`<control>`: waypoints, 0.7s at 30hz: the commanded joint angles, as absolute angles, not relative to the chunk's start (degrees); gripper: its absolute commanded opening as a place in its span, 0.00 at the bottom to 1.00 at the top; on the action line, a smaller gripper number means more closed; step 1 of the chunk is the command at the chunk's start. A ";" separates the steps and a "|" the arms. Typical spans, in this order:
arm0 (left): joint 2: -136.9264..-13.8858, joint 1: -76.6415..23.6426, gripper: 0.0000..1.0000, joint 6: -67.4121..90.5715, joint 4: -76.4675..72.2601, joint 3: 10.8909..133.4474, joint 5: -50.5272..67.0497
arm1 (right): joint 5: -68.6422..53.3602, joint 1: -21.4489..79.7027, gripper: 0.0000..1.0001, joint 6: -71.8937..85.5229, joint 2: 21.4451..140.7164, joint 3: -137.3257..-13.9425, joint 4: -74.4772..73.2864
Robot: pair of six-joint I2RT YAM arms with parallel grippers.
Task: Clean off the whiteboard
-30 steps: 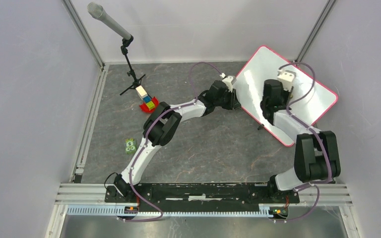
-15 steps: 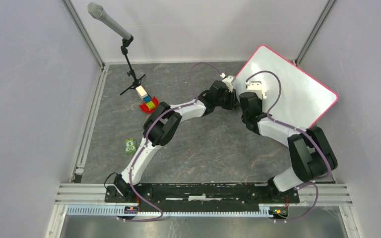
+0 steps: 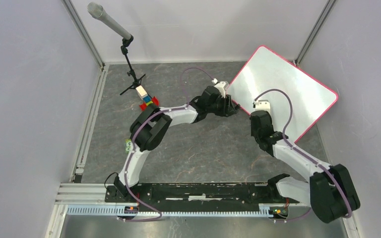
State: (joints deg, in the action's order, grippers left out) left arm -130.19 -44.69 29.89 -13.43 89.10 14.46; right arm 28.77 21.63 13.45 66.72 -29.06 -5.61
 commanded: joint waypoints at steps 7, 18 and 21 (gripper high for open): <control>-96.30 -43.07 0.63 33.95 -11.15 65.00 5.63 | 12.67 29.51 0.33 17.44 59.46 -23.61 -13.33; -63.13 -43.04 0.69 32.90 4.39 48.61 2.09 | 16.05 47.53 0.60 31.00 46.51 -19.96 -26.72; -55.50 -43.08 0.72 32.14 10.19 49.17 0.26 | 15.89 48.25 0.97 30.56 42.12 -22.81 -30.07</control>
State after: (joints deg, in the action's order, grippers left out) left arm -64.10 -42.87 32.51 1.89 48.64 3.92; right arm 14.63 47.20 27.77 47.09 -19.27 -23.99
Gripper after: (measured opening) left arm 0.702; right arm 0.695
